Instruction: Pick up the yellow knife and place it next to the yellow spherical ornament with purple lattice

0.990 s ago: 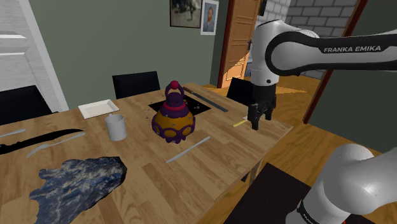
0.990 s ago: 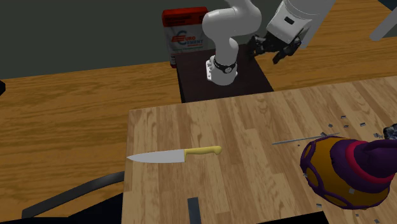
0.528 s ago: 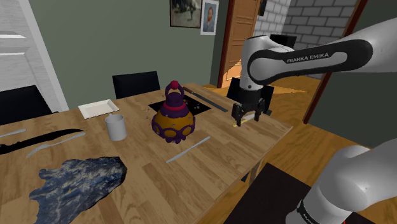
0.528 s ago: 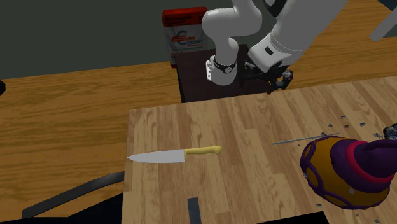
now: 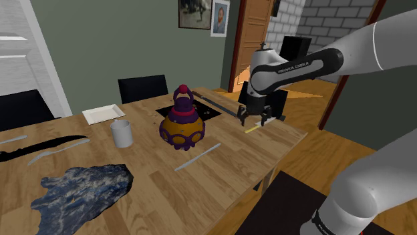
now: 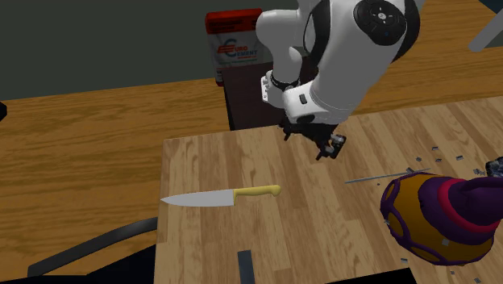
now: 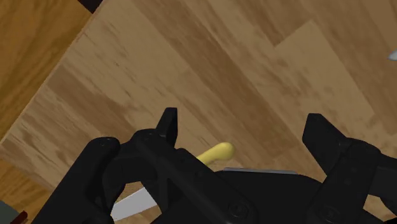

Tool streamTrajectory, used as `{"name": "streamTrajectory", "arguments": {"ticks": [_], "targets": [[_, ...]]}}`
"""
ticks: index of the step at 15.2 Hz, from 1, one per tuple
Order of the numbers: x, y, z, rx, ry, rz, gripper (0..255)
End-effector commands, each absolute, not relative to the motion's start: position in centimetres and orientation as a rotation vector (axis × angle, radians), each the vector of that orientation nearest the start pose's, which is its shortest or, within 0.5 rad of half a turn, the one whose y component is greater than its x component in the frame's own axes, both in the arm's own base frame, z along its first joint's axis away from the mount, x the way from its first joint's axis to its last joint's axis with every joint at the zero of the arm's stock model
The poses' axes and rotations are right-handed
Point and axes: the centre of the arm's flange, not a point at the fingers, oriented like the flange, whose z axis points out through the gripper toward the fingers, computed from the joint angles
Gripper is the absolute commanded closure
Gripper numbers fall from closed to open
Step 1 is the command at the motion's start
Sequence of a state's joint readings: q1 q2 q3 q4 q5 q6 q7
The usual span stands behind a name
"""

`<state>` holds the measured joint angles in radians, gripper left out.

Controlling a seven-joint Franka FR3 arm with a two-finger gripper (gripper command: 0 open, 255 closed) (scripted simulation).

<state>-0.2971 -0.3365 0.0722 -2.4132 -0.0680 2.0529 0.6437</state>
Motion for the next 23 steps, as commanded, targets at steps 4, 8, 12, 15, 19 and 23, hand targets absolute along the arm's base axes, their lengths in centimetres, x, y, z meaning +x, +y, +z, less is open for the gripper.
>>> {"name": "streamTrajectory", "arguments": {"ticks": [4,8,12,15,19,23], "targets": [[44.2,-15.3,41.3,-2.762,1.662,-0.090,0],[44.9,-19.8,39.6,-2.586,1.913,-0.168,0],[44.8,-24.4,38.2,-2.385,2.144,-0.244,0],[44.6,-26.0,37.1,-2.312,2.218,-0.269,0],[44.8,-26.4,35.1,-2.312,2.218,-0.269,0],[44.9,-26.6,33.7,-2.312,2.218,-0.269,0]]}}
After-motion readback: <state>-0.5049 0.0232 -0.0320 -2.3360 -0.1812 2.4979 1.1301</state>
